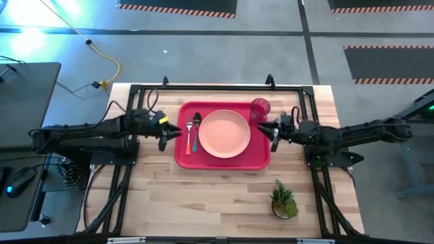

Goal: Pick and place plate/cup/fork/spoon on tray
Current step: Return to Home Position

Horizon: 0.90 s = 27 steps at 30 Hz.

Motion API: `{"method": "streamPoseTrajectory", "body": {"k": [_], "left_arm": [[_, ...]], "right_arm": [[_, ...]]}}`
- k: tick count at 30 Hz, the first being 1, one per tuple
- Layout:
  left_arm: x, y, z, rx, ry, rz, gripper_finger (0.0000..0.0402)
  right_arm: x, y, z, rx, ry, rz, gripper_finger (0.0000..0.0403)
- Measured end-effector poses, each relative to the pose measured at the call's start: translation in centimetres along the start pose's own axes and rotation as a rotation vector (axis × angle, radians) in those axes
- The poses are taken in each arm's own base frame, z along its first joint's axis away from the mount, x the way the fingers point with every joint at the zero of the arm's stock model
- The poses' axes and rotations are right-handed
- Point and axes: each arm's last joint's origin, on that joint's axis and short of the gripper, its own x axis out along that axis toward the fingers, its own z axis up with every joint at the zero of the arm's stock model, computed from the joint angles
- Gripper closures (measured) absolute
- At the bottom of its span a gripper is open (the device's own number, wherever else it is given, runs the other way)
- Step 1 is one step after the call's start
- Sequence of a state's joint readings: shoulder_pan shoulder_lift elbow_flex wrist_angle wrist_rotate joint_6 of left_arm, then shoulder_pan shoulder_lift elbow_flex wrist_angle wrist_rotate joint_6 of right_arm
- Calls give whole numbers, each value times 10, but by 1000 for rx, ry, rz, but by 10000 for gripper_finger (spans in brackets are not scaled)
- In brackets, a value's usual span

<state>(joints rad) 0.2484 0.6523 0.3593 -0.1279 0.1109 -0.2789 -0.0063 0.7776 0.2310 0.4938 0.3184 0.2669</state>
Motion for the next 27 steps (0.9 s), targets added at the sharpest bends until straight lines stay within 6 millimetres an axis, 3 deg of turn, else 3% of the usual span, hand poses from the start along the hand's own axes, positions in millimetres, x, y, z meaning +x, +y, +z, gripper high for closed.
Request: {"method": "streamPoseTrajectory", "body": {"k": [8, 15, 22, 27], "left_arm": [[-8, 1, -46, -31, -157, 4, 287], [-15, 5, -63, -30, -168, 7, 287], [-22, 7, -67, -58, -182, 42, 287], [-24, 8, -65, -69, -220, 74, 287]], "right_arm": [[5, 15, 43, -13, -108, 80, 309], [0, 23, 68, -77, -163, 187, 309], [-42, 12, 79, -81, -188, 182, 309], [-71, 0, 73, -130, -220, 179, 309]]}}
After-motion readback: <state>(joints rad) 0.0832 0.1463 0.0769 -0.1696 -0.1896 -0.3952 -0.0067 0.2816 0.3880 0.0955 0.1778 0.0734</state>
